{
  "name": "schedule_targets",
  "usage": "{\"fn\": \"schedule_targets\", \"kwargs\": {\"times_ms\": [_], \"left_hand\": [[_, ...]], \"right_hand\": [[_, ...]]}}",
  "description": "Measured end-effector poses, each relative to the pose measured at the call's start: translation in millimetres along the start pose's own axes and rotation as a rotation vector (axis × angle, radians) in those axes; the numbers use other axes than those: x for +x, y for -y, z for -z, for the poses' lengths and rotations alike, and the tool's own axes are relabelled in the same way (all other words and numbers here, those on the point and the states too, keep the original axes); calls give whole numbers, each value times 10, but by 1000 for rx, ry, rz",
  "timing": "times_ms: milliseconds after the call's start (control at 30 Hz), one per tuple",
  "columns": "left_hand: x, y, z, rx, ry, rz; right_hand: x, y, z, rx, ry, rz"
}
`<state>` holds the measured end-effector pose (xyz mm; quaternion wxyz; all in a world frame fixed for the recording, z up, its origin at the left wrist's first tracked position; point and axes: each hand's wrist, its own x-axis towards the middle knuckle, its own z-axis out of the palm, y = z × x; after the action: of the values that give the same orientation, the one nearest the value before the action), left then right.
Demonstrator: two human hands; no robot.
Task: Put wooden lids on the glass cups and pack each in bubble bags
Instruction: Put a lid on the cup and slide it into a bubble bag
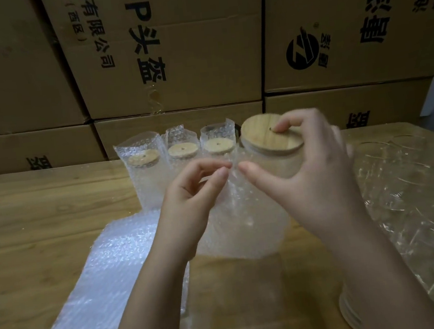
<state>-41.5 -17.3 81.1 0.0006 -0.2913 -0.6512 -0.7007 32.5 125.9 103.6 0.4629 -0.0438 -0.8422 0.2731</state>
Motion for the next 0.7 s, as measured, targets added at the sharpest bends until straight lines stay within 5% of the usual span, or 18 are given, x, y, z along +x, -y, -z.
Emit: {"fn": "schedule_targets", "kwargs": {"times_ms": [200, 433, 700], "left_hand": [[60, 166, 56, 97, -6, 47], [68, 193, 201, 576, -43, -95], [62, 169, 309, 833, -21, -142]], "right_hand": [[-25, -139, -217, -192, 309, -87], [-53, -206, -324, -230, 438, -103], [-111, -234, -425, -285, 633, -119]]}}
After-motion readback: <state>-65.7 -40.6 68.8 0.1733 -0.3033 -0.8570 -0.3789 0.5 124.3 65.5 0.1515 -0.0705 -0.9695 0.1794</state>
